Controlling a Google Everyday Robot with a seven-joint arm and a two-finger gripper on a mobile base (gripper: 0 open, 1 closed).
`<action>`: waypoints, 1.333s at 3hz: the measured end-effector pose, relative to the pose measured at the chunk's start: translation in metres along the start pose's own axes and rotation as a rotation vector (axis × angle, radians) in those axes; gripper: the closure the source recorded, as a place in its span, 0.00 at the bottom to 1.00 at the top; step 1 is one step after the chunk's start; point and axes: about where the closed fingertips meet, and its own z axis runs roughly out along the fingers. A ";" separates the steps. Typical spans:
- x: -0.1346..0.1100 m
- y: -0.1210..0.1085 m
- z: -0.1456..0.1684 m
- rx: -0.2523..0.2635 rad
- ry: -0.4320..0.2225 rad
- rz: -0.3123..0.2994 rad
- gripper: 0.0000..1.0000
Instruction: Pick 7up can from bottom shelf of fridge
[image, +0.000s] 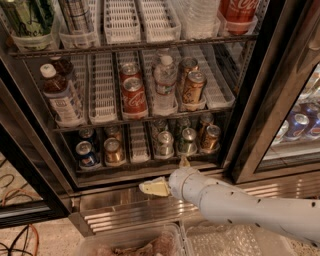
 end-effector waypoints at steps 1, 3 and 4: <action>0.024 0.016 0.023 0.005 -0.002 0.091 0.00; 0.037 0.040 0.063 0.085 -0.115 0.191 0.00; 0.027 0.046 0.070 0.149 -0.191 0.153 0.00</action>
Offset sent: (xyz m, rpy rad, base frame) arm 0.0262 0.0348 -0.0637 0.2518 -0.0794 -0.3144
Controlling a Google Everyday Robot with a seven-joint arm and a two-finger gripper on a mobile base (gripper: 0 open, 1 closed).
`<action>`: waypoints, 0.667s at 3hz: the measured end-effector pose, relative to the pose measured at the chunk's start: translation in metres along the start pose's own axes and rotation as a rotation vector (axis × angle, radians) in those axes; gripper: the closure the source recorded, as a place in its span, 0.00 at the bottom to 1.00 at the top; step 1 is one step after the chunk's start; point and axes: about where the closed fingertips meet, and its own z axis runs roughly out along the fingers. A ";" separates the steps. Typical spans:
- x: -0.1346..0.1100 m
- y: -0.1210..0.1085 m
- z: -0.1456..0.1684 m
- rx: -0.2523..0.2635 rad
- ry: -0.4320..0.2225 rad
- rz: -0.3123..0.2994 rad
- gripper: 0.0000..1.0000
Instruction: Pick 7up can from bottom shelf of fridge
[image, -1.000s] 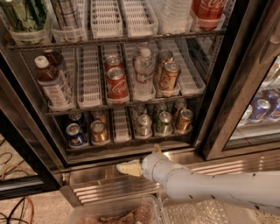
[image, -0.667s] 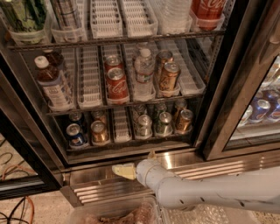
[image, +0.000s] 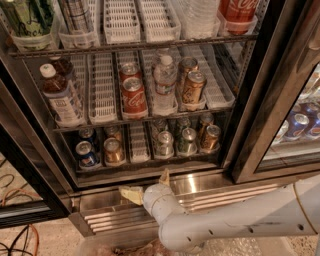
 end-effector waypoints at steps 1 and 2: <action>-0.013 -0.004 0.004 0.085 -0.083 -0.049 0.00; -0.024 -0.024 0.004 0.176 -0.149 -0.057 0.00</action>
Offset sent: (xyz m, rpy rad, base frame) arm 0.0339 -0.0383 0.0303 -0.0477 -0.2570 -0.2640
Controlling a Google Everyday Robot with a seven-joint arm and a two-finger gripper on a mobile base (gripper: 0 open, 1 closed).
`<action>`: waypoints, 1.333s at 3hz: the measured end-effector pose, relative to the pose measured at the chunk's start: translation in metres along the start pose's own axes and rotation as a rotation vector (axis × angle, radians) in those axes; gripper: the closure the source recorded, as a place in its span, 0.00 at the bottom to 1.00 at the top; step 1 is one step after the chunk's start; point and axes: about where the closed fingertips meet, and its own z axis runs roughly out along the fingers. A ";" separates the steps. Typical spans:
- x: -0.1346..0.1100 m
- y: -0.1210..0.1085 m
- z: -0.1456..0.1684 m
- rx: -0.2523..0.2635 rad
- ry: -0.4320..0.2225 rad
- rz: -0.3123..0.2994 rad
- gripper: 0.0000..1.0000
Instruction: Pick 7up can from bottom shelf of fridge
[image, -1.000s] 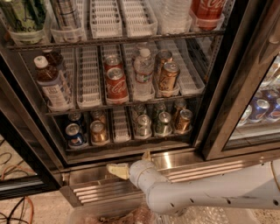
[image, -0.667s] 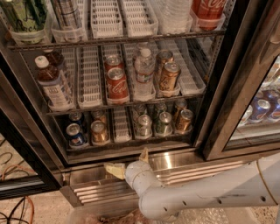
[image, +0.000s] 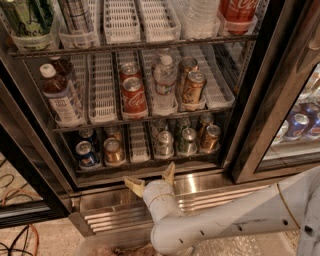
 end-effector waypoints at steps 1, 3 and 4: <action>-0.002 -0.025 0.009 0.079 -0.051 0.001 0.00; -0.004 -0.022 0.014 0.089 -0.081 0.035 0.00; -0.006 -0.020 0.020 0.104 -0.110 0.047 0.13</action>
Offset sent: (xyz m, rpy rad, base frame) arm 0.0220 -0.0242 -0.0034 0.0125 -0.0692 -0.0887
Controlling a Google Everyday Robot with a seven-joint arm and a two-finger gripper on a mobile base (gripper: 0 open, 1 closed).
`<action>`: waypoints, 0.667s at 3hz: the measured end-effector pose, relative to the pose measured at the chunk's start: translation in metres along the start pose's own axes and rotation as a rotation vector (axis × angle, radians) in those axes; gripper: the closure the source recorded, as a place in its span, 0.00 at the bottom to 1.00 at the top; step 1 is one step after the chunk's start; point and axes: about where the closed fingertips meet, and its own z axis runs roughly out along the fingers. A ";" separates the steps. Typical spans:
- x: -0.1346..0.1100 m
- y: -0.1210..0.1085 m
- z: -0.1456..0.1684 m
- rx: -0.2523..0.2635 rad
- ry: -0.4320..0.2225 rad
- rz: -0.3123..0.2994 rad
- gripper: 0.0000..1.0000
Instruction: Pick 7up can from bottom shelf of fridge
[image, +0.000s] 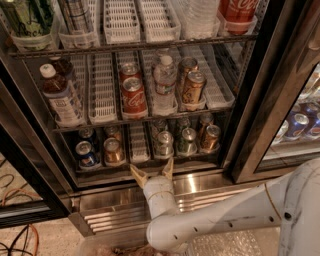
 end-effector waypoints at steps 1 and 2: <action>-0.003 -0.002 0.007 0.022 -0.033 0.000 0.10; -0.006 -0.007 0.016 0.048 -0.063 -0.014 0.13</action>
Offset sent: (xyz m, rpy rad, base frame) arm 0.0274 -0.0098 0.0057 -0.0168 -0.1033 -0.0773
